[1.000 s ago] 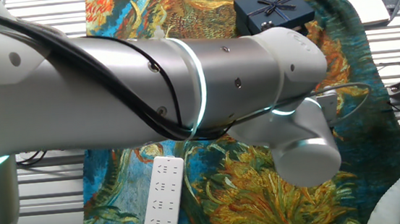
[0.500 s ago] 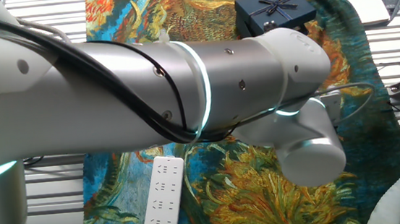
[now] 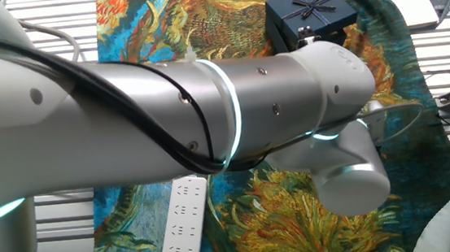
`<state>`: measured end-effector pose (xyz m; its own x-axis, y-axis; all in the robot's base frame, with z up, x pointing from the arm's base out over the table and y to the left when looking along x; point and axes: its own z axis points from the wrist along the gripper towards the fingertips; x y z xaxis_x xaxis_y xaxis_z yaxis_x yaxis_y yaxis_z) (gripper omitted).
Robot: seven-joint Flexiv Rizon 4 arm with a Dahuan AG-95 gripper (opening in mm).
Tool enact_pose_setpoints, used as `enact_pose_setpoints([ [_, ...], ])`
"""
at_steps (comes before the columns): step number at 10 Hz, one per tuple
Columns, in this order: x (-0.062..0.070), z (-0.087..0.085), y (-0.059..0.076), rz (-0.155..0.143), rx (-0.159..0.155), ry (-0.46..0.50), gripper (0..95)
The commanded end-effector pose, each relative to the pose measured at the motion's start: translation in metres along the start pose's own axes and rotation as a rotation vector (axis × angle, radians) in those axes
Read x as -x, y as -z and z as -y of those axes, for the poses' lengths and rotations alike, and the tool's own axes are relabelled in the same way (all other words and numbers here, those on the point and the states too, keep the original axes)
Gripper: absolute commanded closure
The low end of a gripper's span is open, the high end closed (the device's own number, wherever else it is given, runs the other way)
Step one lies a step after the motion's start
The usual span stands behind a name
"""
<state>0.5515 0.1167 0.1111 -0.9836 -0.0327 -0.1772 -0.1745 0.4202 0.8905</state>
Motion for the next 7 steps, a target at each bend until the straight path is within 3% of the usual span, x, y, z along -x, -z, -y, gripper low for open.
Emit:
enact_pose_setpoints([
  [1, 0.0002, 0.0008, 0.0003, 0.001, -0.004, 0.005, 95.0],
  [7, 0.002, 0.0013, 0.0013, -0.005, -0.007, 0.011, 95.0],
])
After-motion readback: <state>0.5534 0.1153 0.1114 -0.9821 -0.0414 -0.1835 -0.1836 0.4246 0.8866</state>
